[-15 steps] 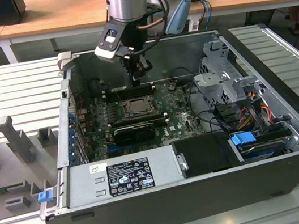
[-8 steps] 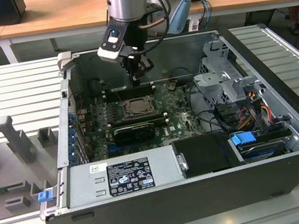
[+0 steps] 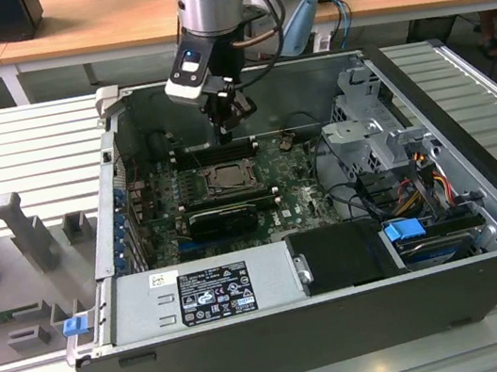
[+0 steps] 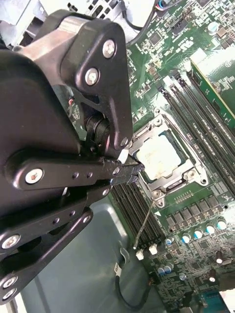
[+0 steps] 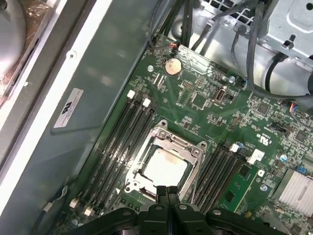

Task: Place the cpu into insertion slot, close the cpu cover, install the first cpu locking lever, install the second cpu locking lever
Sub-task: 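Install the first cpu locking lever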

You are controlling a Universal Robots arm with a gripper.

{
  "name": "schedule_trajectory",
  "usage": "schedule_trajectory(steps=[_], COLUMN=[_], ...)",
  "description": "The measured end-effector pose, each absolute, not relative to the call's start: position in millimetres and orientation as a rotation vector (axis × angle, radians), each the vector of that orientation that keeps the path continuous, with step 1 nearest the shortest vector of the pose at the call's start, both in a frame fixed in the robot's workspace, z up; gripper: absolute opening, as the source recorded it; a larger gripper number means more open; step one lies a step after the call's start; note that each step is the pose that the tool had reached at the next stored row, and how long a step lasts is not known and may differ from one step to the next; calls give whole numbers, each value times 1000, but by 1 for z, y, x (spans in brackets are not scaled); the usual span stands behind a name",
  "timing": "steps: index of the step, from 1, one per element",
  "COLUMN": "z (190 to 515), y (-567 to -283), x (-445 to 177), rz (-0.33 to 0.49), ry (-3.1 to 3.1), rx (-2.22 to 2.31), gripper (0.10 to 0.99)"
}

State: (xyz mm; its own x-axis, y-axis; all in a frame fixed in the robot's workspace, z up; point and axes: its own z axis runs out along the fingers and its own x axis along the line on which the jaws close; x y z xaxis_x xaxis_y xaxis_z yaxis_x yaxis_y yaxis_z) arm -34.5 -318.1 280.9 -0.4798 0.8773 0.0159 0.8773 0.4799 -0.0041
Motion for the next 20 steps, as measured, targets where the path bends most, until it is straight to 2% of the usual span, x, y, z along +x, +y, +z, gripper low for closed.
schedule_trajectory(steps=[20], z=[281], y=[-318], x=[-35], rz=[-3], ry=[-2907], rx=[-1147], gripper=[106])
